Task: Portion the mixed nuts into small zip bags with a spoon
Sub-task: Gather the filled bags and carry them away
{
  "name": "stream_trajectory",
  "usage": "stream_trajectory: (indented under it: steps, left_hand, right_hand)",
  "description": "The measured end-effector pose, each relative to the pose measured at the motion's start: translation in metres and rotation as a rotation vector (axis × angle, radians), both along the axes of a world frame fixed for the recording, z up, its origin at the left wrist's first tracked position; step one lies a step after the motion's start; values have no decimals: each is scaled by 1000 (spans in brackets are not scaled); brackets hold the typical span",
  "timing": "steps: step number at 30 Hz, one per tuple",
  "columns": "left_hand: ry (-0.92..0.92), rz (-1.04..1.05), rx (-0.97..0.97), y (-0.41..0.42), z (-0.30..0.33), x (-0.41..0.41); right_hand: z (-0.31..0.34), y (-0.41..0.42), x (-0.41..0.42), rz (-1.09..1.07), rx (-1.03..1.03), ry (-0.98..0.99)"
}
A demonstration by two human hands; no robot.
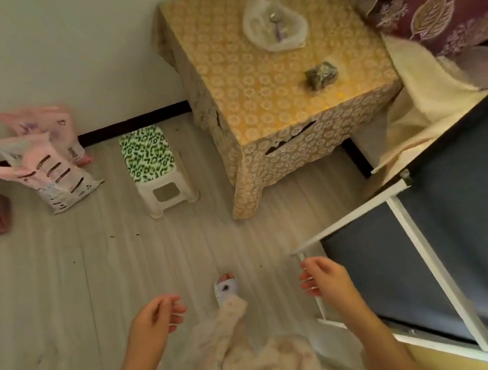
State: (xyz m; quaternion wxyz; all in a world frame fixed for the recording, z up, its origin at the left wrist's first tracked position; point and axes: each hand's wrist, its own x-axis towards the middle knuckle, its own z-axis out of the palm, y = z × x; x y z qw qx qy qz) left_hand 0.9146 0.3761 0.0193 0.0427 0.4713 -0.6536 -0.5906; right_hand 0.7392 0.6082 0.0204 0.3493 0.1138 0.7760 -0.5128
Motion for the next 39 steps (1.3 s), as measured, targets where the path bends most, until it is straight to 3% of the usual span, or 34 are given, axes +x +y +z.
stream_trajectory:
  steps: [11,20,24,30,39]
  left_hand:
    - [38,-327,-26,-129,27,-206]
    - [67,-186,25,-130,5,-332]
    - [31,-120,33,-131,0,-380]
    - [-25,-86,48,-123,2,-445]
    - [-153,-328,33,-127,3,-525]
  right_hand:
    - [19,-99,-114,-173,-66,-40]
    - [1,-140,-270,-182,-24,-98]
    - [1,-156,-361,-97,-25,-71]
    - [-16,-164,-480,-140,15,-111]
    - [-83,-148,-587,-444,262,-190]
